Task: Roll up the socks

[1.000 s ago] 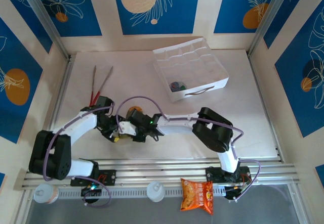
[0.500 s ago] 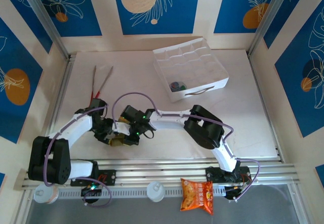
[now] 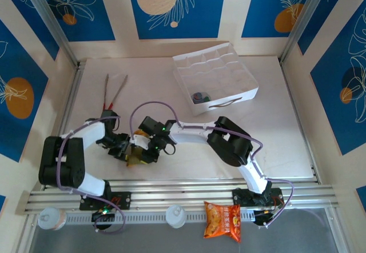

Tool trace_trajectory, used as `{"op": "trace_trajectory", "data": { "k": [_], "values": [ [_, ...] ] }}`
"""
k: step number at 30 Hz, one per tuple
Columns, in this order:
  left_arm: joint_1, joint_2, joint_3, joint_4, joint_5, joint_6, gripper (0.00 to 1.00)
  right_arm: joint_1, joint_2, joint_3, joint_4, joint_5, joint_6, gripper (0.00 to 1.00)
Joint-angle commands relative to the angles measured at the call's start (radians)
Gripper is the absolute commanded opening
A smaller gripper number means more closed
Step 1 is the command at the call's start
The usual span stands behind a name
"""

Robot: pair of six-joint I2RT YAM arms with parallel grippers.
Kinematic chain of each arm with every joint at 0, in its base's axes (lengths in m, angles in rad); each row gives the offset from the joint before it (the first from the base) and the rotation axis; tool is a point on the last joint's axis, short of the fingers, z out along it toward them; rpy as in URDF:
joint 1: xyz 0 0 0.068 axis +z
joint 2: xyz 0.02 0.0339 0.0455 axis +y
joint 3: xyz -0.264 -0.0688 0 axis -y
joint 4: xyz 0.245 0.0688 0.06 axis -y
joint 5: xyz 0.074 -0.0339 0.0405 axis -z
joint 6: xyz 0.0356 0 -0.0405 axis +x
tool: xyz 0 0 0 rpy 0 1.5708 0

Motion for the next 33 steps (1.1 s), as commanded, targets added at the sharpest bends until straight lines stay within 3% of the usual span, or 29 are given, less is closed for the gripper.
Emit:
{"op": "trace_trajectory", "data": {
  "k": [1,4,7,11,18,21,26,29,33],
  "values": [
    [0.001,0.074,0.020,0.010,0.131,0.007,0.59,-0.006,0.095,-0.078,-0.185,0.253,0.034,0.00],
    [0.031,0.055,0.114,-0.096,0.074,0.032,0.65,-0.009,0.096,-0.070,-0.193,0.254,0.049,0.00],
    [0.065,-0.031,0.212,-0.273,-0.096,0.046,0.72,-0.007,0.103,-0.061,-0.203,0.245,0.054,0.00],
    [0.088,-0.160,0.219,-0.362,-0.182,0.004,0.71,-0.006,0.120,-0.045,-0.218,0.218,0.066,0.00],
    [0.049,-0.417,0.059,-0.481,-0.071,-0.074,0.65,-0.012,0.138,-0.027,-0.227,0.168,0.085,0.00],
    [-0.011,-0.582,-0.077,-0.408,0.013,-0.234,0.66,-0.027,0.150,-0.017,-0.228,0.095,0.093,0.00],
    [-0.084,-0.803,-0.263,-0.080,0.005,-0.474,0.58,-0.075,0.192,0.015,-0.249,-0.046,0.126,0.00],
    [-0.115,-0.767,-0.276,-0.046,0.014,-0.437,0.55,-0.106,0.225,0.045,-0.283,-0.095,0.139,0.00],
    [-0.164,-0.678,-0.275,0.023,0.018,-0.395,0.59,-0.143,0.276,0.108,-0.359,-0.154,0.132,0.00]
  ]
}}
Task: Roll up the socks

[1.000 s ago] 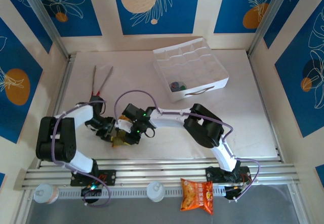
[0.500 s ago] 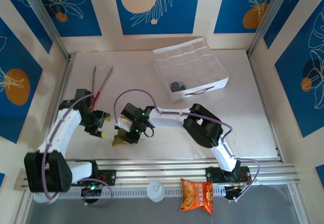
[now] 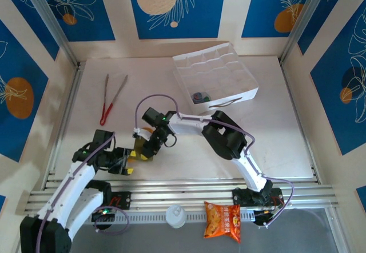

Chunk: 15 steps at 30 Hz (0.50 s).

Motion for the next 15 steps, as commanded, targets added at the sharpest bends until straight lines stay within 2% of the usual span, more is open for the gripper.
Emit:
{"op": "trace_trajectory", "data": {
  "k": [1,5,10,11,15],
  "values": [
    [-0.039,0.049,-0.010,0.124,-0.005,-0.071,0.61,-0.041,0.156,-0.024,-0.244,0.120,0.010,0.00],
    [-0.064,0.134,-0.040,0.272,-0.007,-0.063,0.65,-0.060,0.180,0.020,-0.279,0.115,0.019,0.00],
    [-0.071,0.285,-0.039,0.209,-0.022,0.025,0.60,-0.066,0.171,0.031,-0.268,0.126,0.025,0.00],
    [-0.073,0.314,-0.038,0.192,-0.035,0.041,0.59,-0.065,0.160,0.022,-0.255,0.134,0.020,0.02],
    [-0.073,0.426,-0.030,0.153,-0.050,0.077,0.57,-0.055,0.068,-0.051,-0.146,0.162,-0.023,0.25]
  ]
}}
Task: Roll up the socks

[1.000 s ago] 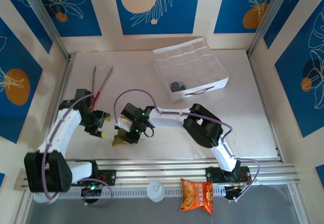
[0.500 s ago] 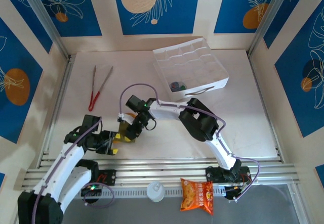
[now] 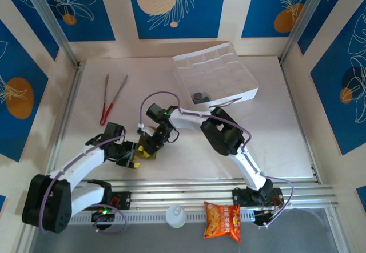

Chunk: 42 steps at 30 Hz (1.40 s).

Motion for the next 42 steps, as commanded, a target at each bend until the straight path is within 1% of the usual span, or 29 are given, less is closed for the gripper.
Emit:
{"op": "trace_trajectory", "data": {
  "k": [1,4,8,12,13,15,17,18,19,20,22,24,29,32,36,38,39,40,42],
  "values": [
    [-0.012,0.104,-0.035,-0.126,-0.064,0.052,0.56,-0.002,0.002,-0.115,-0.017,0.258,-0.053,0.29],
    [-0.012,0.157,-0.016,-0.156,-0.068,0.076,0.56,-0.004,-0.067,-0.164,0.059,0.277,-0.089,0.36],
    [-0.011,0.196,0.004,-0.158,-0.068,0.087,0.56,-0.019,-0.154,-0.225,0.161,0.299,-0.122,0.41],
    [-0.012,0.234,0.024,-0.147,-0.059,0.098,0.56,-0.016,-0.266,-0.341,0.303,0.340,-0.177,0.44],
    [-0.010,0.246,0.031,-0.147,-0.057,0.102,0.56,-0.010,-0.301,-0.380,0.351,0.365,-0.191,0.45],
    [-0.010,0.269,0.050,-0.153,-0.056,0.114,0.56,0.012,-0.394,-0.495,0.484,0.456,-0.230,0.48],
    [-0.010,0.289,0.063,-0.154,-0.055,0.121,0.56,0.030,-0.473,-0.585,0.586,0.539,-0.265,0.54],
    [-0.010,0.298,0.068,-0.155,-0.054,0.122,0.56,0.040,-0.506,-0.612,0.606,0.573,-0.287,0.57],
    [-0.011,0.305,0.073,-0.156,-0.052,0.123,0.56,0.051,-0.525,-0.624,0.609,0.610,-0.312,0.58],
    [-0.010,0.312,0.077,-0.157,-0.052,0.124,0.56,0.069,-0.538,-0.631,0.600,0.653,-0.353,0.66],
    [-0.009,0.324,0.089,-0.165,-0.055,0.130,0.56,0.107,-0.548,-0.641,0.596,0.736,-0.435,0.66],
    [-0.007,0.338,0.104,-0.177,-0.056,0.144,0.56,0.144,-0.542,-0.643,0.598,0.786,-0.520,0.67],
    [0.004,0.373,0.127,-0.185,-0.055,0.169,0.56,0.204,-0.475,-0.589,0.602,0.844,-0.635,0.67],
    [0.017,0.399,0.144,-0.186,-0.049,0.188,0.55,0.221,-0.421,-0.555,0.620,0.871,-0.653,0.66],
    [0.033,0.429,0.171,-0.190,-0.046,0.217,0.55,0.223,-0.338,-0.502,0.630,0.939,-0.655,0.63],
    [0.040,0.439,0.181,-0.187,-0.043,0.228,0.55,0.222,-0.317,-0.482,0.615,0.934,-0.650,0.58],
    [0.045,0.444,0.186,-0.186,-0.041,0.234,0.55,0.222,-0.310,-0.471,0.599,0.929,-0.641,0.53],
    [0.050,0.448,0.191,-0.185,-0.039,0.240,0.55,0.221,-0.307,-0.464,0.581,0.918,-0.629,0.44],
    [0.065,0.447,0.206,-0.178,-0.037,0.254,0.56,0.220,-0.307,-0.458,0.542,0.897,-0.592,0.18]
  ]
}}
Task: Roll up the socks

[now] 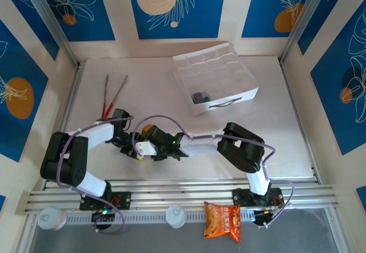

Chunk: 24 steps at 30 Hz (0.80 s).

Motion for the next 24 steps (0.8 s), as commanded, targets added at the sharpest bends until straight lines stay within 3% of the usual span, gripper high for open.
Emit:
{"op": "trace_trajectory", "data": {
  "k": [1,3,11,18,24],
  "values": [
    [0.024,0.051,-0.027,-0.126,-0.136,0.035,0.57,-0.006,0.023,0.023,-0.054,-0.010,0.048,0.10],
    [0.036,0.030,0.005,-0.138,-0.149,0.051,0.61,-0.007,0.020,0.018,-0.099,-0.043,0.094,0.00],
    [0.080,-0.070,0.032,-0.161,-0.180,0.021,0.77,-0.034,0.093,0.049,-0.290,-0.227,0.305,0.00],
    [0.123,-0.133,0.004,-0.137,-0.197,-0.030,0.79,-0.033,0.146,0.073,-0.362,-0.263,0.373,0.00],
    [0.141,-0.279,0.005,-0.176,-0.272,-0.077,0.80,-0.063,0.207,0.150,-0.456,-0.353,0.403,0.00]
  ]
}}
